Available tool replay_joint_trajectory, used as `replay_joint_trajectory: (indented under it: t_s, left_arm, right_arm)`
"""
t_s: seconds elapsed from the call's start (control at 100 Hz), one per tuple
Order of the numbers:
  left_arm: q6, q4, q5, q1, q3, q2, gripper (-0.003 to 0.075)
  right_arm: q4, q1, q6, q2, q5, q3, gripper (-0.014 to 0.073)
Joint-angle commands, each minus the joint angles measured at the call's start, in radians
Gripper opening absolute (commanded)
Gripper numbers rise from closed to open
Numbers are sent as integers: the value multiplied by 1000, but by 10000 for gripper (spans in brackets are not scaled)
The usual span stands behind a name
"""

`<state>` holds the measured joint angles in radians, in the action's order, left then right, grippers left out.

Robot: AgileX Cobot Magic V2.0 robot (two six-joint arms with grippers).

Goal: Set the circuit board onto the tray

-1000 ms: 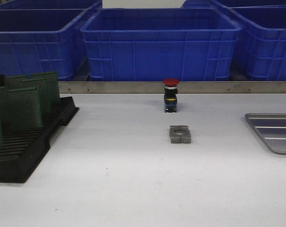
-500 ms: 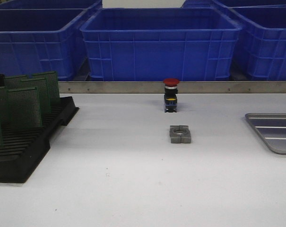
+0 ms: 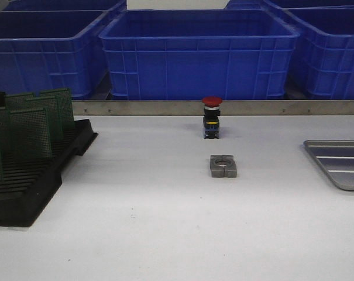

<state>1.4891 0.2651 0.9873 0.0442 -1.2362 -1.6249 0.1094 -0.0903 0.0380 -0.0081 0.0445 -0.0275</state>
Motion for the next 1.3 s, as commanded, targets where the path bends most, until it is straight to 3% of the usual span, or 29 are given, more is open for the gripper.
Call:
replay_joint_trajectory:
  t_s: [0.0,0.22,0.44,0.63,0.77,0.93,1.11,1.29]
  left_arm:
    - [23,-1,-37,-2,-36,9,347]
    - [23,-18,-85,-2,-36,-64,347]
    - [23,-18,-27,-2,-36,-113,327]
    - [23,-18,4,-2,-36,-113,101]
    - [23,-18,8,-2,-36,-113,-20]
    - [23,-18,73,-2,-56,-108,-20]
    - [23,30,264,-2,-147,-108,-20]
    - [3,276,294,-2,-195,-107,-20]
  right_arm:
    - [9,-5,-4,-29,-84,13,-61]
    - [9,-5,-4,-29,-84,13,-61]
    - [9,-5,-4,-29,-84,13,-61]
    - [9,-5,-4,-29,-84,13,-61]
    - [9,-5,-4,-29,-84,13,-61]
    - [9,-5,-4,-29,-84,13,-61]
    - [9,-5,-4,-29,-84,13,-61]
    - [9,-5,-4,-29,-84,13,-61]
